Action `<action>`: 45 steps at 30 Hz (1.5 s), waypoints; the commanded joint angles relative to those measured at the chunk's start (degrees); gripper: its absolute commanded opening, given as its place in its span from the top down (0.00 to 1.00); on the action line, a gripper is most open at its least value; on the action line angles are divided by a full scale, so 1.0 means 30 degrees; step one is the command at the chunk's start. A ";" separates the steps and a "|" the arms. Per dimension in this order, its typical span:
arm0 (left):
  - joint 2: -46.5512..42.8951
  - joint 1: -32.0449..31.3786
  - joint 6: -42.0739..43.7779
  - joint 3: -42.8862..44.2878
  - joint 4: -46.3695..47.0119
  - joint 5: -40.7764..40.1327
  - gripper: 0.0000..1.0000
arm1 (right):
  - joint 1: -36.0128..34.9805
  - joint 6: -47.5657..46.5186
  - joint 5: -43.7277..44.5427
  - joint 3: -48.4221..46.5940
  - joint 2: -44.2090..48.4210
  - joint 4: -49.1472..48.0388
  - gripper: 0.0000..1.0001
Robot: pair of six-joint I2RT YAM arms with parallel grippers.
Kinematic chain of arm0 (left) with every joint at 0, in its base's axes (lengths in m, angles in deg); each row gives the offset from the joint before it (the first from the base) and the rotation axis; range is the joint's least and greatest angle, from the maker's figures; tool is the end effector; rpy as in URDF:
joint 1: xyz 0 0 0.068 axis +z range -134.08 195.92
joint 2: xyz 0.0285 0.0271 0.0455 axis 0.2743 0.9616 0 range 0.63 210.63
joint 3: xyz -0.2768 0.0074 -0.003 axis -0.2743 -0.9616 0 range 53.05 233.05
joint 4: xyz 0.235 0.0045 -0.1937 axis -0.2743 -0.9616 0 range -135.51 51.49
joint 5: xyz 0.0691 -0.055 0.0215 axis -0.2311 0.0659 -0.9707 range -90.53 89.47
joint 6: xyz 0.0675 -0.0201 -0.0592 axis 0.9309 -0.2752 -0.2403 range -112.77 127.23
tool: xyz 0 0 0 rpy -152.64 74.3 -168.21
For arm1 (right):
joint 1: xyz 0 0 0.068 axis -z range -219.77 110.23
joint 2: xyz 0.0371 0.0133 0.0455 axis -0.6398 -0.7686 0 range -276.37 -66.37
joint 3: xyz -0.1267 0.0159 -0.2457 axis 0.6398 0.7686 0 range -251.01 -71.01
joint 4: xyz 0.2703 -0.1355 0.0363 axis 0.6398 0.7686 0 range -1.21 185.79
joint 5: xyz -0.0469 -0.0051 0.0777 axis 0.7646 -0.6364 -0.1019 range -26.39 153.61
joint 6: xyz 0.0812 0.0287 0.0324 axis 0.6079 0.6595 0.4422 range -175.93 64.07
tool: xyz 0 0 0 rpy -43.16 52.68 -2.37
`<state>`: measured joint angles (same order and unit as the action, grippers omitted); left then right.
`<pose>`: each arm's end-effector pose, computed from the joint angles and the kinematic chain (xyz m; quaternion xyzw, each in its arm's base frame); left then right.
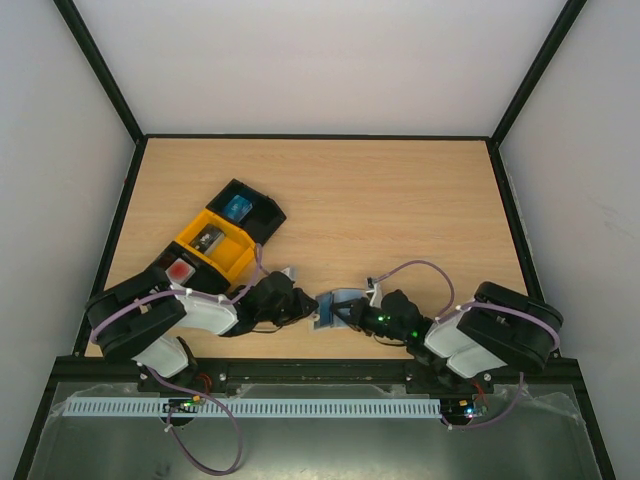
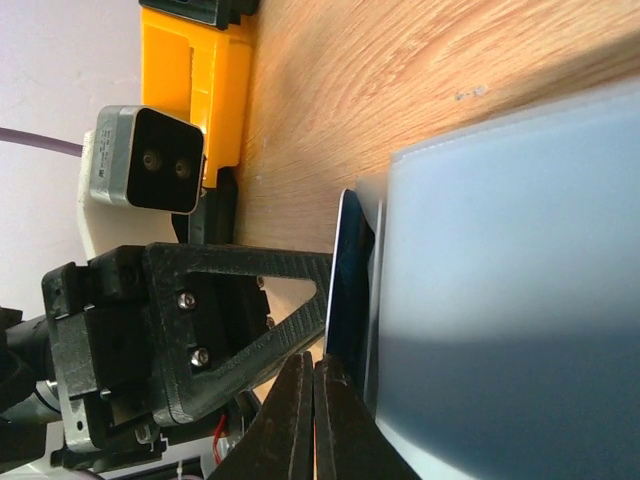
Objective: Take the credit cards out of the card holder
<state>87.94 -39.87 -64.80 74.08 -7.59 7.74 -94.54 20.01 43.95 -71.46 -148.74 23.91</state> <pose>0.1622 -0.2599 0.0494 -0.0924 0.8819 -0.4393 0.1438 0.1099 0.2037 0.0557 0.0459 0.7974 0.5897 0.1195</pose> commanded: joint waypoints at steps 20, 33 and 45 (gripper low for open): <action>0.1874 -0.0095 0.0016 -0.1226 -0.0807 0.0952 0.91 | -0.0093 -0.1024 -0.0509 -0.0184 -0.0490 0.2162 0.94; 0.1941 -0.0118 -0.0156 -0.1402 -0.0684 0.0982 0.92 | -0.0096 0.0569 -0.1613 0.0567 -0.5373 -0.5706 0.98; 0.1221 0.0000 -0.0101 -0.1617 -0.1749 0.0265 0.92 | -0.0011 0.1301 -0.1119 0.1227 -0.6549 -0.6743 0.98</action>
<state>89.51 -38.73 -65.24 71.31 -1.04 5.05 -93.99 23.92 42.11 -71.41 -168.10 6.86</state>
